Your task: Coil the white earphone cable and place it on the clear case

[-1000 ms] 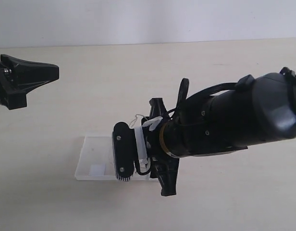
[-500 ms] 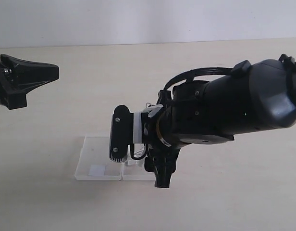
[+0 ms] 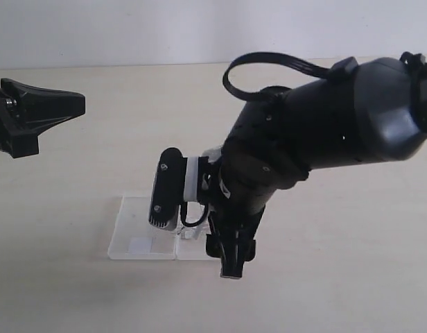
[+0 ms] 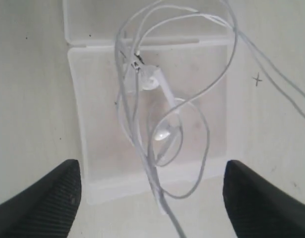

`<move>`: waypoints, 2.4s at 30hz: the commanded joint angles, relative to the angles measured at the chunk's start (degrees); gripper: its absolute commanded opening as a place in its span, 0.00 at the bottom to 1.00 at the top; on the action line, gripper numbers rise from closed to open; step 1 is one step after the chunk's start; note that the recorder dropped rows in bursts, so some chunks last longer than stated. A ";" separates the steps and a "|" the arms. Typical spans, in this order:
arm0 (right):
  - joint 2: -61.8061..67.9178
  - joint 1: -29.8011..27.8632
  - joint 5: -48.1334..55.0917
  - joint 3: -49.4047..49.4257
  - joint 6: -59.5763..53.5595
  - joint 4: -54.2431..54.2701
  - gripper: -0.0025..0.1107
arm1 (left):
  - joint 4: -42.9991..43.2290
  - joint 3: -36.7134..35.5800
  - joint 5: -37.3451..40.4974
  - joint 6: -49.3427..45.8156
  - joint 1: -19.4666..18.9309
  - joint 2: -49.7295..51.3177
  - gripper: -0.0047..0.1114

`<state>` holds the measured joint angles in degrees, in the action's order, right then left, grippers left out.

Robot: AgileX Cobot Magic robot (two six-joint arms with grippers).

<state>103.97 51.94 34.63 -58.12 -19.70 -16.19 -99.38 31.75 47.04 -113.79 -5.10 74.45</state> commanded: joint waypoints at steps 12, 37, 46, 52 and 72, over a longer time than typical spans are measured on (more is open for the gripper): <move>0.39 0.07 13.30 -9.10 7.77 6.09 0.69 | -0.56 -0.19 0.21 0.13 -0.07 -0.40 0.04; 0.88 0.07 20.26 -15.98 18.53 7.46 0.68 | -0.56 -0.19 0.21 0.13 -0.07 -0.40 0.04; 5.67 0.07 26.47 -15.98 17.68 6.67 0.68 | -0.56 -0.19 0.21 0.13 -0.07 -0.40 0.04; 6.49 0.07 31.98 -16.12 17.91 3.59 0.68 | -0.56 -0.19 0.21 0.13 -0.07 -0.40 0.04; 12.04 0.07 35.33 -27.54 12.24 8.47 0.68 | -0.56 -0.19 0.21 0.13 -0.07 -0.40 0.04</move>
<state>113.23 51.94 69.91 -83.53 -6.91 -7.03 -99.38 31.75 47.04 -113.79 -5.10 74.45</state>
